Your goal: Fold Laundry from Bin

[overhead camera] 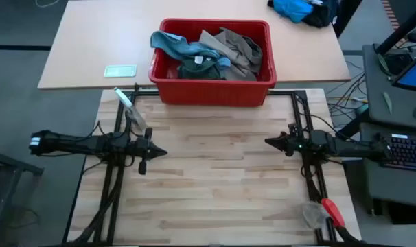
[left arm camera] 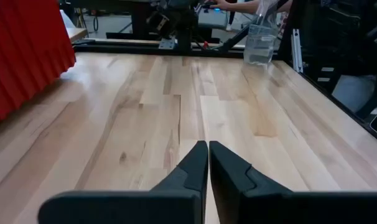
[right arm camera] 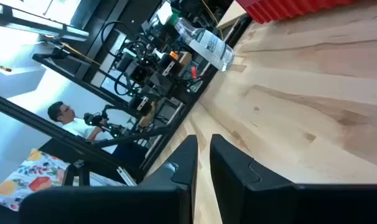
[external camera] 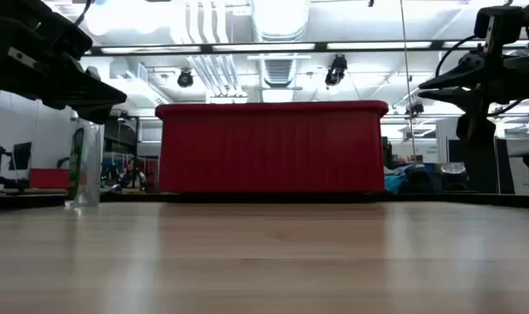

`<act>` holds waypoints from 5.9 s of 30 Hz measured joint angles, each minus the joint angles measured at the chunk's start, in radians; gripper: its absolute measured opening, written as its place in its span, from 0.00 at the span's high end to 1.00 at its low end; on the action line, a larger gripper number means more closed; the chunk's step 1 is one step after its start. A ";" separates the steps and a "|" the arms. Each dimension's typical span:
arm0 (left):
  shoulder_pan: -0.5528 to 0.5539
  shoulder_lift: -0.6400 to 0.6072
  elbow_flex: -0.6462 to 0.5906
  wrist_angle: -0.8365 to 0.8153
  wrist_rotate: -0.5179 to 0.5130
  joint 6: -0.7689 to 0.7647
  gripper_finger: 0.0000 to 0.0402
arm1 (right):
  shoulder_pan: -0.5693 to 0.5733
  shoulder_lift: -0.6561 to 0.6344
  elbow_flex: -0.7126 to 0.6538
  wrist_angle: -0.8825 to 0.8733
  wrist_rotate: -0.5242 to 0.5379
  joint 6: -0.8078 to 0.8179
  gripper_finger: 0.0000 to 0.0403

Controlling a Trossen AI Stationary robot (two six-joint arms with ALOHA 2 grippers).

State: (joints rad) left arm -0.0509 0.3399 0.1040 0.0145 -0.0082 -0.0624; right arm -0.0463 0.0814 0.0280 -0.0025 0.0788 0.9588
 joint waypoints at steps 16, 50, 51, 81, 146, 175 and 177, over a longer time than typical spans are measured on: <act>0.000 0.000 0.000 0.000 0.000 0.000 1.00 | 0.000 0.000 0.000 0.000 0.000 0.001 0.92; 0.000 0.000 0.000 0.000 0.000 0.000 1.00 | 0.000 0.000 0.000 0.000 0.000 -0.002 0.92; 0.000 0.000 0.000 0.000 0.000 0.000 1.00 | 0.000 0.000 0.000 0.000 0.000 -0.010 0.92; 0.002 0.042 0.156 0.896 -0.304 -0.129 1.00 | 0.003 0.034 0.003 0.290 -0.075 -0.336 0.92; 0.074 0.509 0.981 -0.623 -0.586 0.151 1.00 | -0.670 1.867 2.092 -0.685 0.244 -0.952 0.87; 0.074 0.509 0.980 -0.718 -0.585 0.080 1.00 | -0.806 2.338 2.329 -0.463 -0.267 -0.866 0.24; 0.074 0.510 0.980 -0.715 -0.585 0.080 1.00 | -0.811 2.356 2.329 -0.455 -0.300 -0.866 0.29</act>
State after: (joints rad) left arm 0.0235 0.8504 1.0840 -0.7009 -0.5930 0.0172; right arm -0.8575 2.4374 2.3566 -0.4580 -0.2214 0.0924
